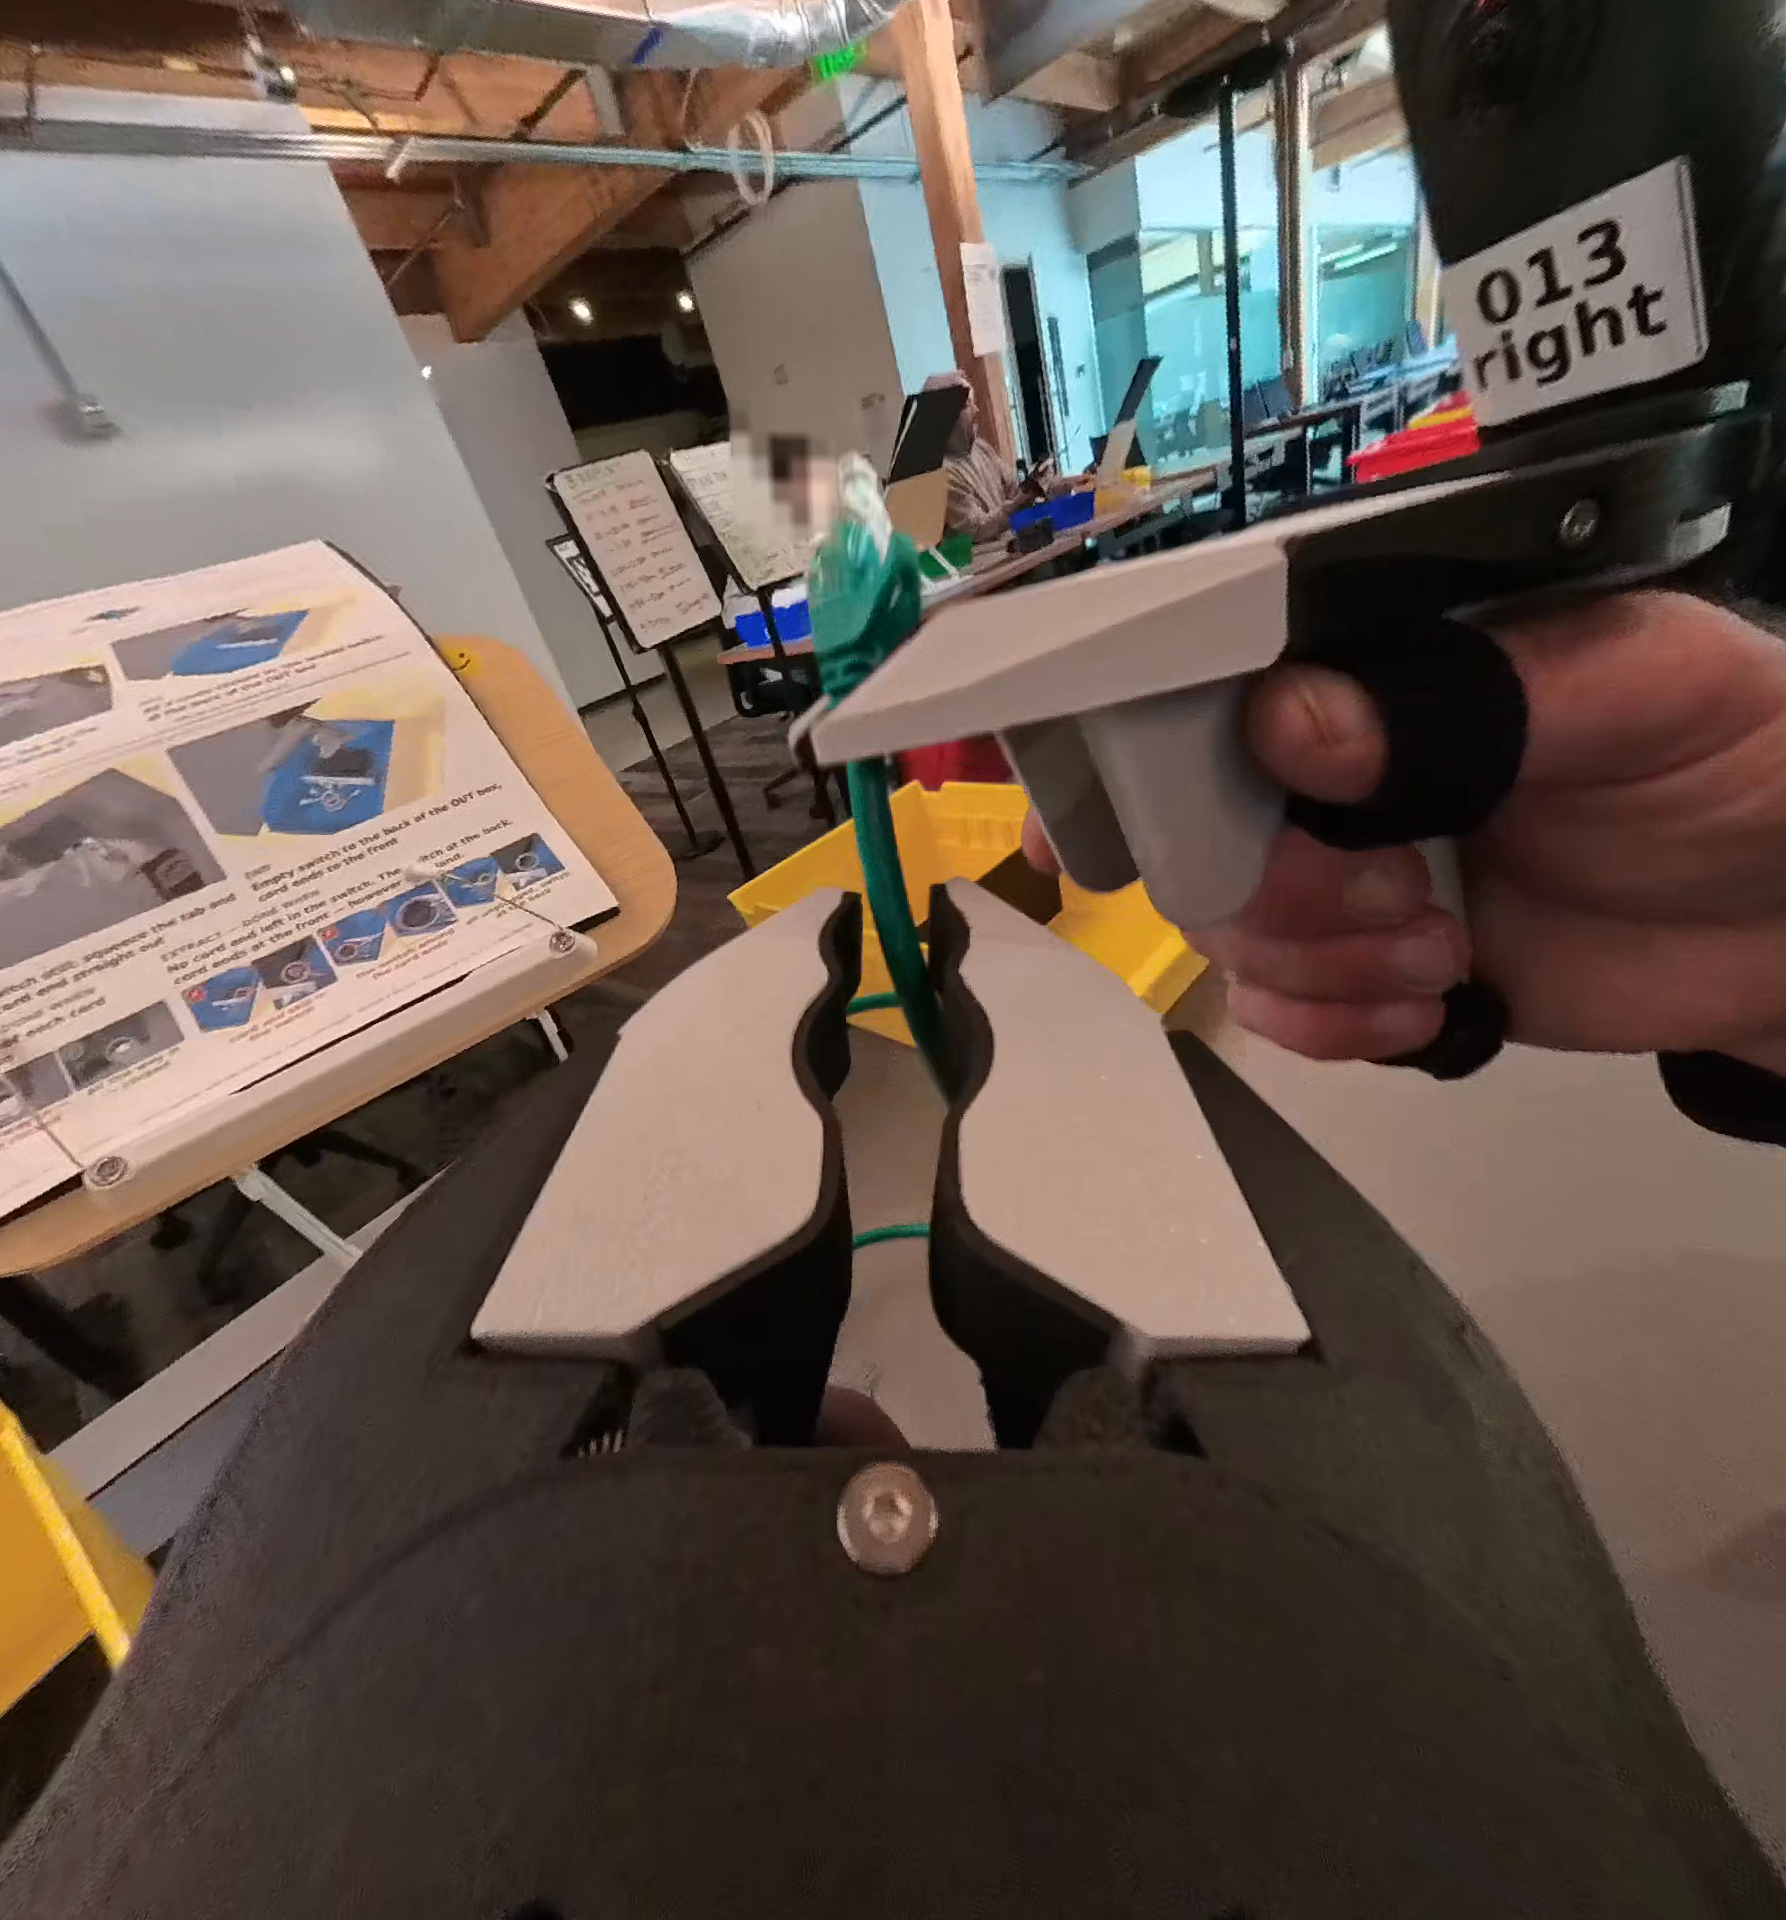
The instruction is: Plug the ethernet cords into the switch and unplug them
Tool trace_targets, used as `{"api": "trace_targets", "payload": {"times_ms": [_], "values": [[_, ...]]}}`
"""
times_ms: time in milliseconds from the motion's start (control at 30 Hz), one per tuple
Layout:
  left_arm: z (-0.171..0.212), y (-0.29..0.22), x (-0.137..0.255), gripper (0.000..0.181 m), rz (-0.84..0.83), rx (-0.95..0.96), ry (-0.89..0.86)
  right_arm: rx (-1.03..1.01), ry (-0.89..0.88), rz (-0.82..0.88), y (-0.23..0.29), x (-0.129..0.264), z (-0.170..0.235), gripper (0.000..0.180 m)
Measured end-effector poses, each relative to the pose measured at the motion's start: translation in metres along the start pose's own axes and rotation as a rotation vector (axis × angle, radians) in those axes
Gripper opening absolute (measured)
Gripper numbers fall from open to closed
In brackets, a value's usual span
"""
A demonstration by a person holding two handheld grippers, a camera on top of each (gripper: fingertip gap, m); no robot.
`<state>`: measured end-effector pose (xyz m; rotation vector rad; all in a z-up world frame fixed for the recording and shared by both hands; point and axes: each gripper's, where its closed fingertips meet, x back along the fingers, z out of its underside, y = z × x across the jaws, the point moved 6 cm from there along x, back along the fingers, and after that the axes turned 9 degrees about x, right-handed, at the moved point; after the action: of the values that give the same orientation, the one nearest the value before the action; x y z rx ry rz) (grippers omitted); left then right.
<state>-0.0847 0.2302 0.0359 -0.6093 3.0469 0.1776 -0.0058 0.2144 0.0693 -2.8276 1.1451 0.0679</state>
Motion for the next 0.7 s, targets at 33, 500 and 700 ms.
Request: {"api": "trace_targets", "payload": {"times_ms": [33, 500, 700], "values": [[0.0, -0.002, -0.001, 0.011, 0.017, 0.007, 0.011, 0.015, -0.009, 0.021, -0.003, 0.003, -0.003, 0.009], [-0.021, 0.001, 0.024, 0.034, 0.237, -0.135, 0.045, 0.205, 0.212, -0.16, 0.003, 0.019, 0.006, 0.008], [-0.026, -0.029, 0.034, 0.065, 0.193, -0.588, 0.071, 0.165, 0.332, -0.466, 0.027, 0.03, 0.026, 0.009]]}}
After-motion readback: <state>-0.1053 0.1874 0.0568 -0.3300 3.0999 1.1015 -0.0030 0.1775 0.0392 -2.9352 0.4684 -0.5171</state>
